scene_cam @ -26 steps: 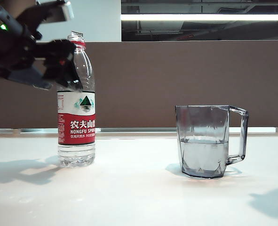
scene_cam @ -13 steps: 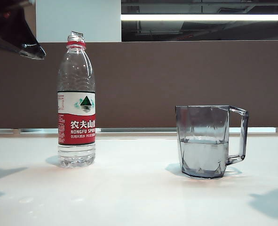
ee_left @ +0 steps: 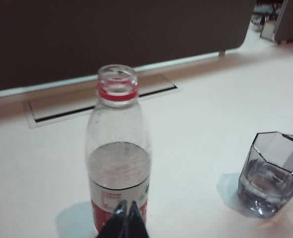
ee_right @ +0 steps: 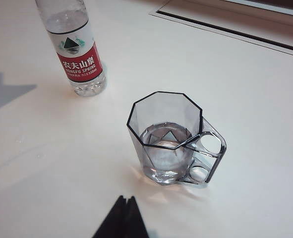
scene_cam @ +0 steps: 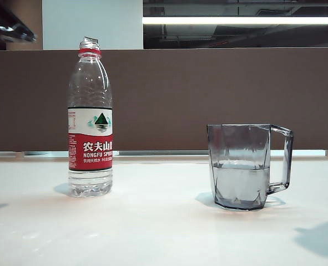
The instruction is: Pick up the mineral water bottle with the left hand on the table and pour water into the mug until it's half full.
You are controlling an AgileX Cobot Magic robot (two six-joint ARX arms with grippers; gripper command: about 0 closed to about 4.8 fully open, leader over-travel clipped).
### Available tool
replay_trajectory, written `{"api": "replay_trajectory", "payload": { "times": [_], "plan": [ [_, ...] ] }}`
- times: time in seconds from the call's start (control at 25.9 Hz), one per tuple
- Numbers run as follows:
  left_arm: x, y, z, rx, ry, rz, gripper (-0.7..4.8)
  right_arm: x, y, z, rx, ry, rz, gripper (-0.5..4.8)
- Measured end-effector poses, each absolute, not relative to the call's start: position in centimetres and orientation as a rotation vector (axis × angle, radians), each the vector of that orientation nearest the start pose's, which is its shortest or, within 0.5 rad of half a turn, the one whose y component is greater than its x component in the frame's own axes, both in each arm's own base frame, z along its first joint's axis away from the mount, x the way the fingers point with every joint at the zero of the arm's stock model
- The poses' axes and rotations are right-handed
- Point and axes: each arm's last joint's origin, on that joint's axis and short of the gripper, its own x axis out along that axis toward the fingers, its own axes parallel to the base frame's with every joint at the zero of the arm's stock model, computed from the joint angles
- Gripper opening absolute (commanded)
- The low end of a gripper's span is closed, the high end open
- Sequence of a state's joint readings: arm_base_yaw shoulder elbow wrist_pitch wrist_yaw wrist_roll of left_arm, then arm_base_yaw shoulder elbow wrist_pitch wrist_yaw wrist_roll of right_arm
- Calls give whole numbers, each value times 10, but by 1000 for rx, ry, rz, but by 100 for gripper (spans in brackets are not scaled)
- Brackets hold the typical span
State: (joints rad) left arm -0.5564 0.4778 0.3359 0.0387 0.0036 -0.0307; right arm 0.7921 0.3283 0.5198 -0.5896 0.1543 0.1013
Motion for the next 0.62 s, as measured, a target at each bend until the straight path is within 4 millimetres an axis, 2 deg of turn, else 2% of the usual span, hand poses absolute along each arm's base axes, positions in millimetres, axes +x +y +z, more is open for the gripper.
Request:
{"api": "replay_trajectory", "payload": {
  "times": [0.23, 0.43, 0.62],
  "plan": [
    [101, -63, 238, 17, 20, -555, -6, 65, 59, 257, -88, 392, 609, -1],
    [98, -47, 217, -35, -7, -452, -6, 65, 59, 257, -88, 391, 609, -1],
    [96, -32, 213, -50, -54, -374, -6, 65, 59, 257, -88, 392, 609, -1]
  ]
}}
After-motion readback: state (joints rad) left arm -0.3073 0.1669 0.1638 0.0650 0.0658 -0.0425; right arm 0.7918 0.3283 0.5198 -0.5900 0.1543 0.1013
